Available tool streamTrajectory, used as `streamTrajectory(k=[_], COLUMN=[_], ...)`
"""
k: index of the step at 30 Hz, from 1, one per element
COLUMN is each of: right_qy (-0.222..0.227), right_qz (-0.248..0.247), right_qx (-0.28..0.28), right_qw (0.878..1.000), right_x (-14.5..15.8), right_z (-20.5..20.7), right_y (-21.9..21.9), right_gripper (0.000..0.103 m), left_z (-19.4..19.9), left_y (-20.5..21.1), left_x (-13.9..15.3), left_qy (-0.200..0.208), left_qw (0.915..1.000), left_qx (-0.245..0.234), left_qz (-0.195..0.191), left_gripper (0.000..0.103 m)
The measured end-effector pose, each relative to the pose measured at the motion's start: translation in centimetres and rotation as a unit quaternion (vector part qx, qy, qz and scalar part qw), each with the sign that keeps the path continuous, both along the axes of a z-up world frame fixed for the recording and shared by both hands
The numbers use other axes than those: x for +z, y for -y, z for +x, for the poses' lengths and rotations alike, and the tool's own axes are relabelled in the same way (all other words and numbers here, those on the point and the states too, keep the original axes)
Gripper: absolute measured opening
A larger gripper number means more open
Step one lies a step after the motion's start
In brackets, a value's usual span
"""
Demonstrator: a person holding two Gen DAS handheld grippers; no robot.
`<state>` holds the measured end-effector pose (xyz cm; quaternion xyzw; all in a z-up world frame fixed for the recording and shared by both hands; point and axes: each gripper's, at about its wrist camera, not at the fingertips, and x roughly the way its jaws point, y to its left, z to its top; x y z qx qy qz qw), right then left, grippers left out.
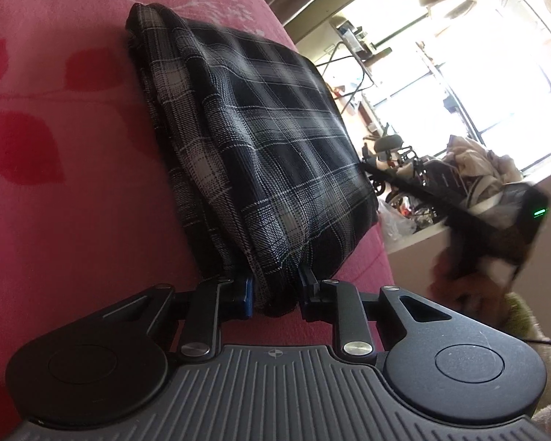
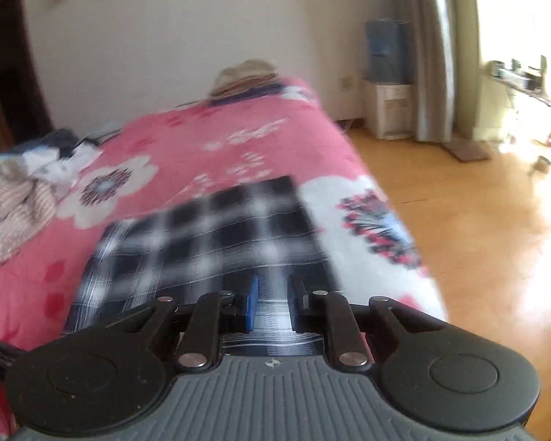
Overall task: Fold clothes
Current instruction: 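Release the plaid bundle and smooth it flat with both grippers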
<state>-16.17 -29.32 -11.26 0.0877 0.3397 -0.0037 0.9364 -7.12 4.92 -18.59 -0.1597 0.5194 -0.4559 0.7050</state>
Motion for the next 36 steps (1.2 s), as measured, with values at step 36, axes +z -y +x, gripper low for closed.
streamTrajectory(k=[36], right_qy=[0.012], right_qz=[0.027], right_qx=[-0.035], right_qw=[0.999], right_x=[-3.1], right_z=[-0.9], right_y=[0.8], right_gripper=[0.046], left_z=[8.4], left_y=[4.7], left_x=[3.8], left_qy=[0.2], left_qw=[0.9714], left_qx=[0.109], left_qz=[0.069], left_gripper=[0.049])
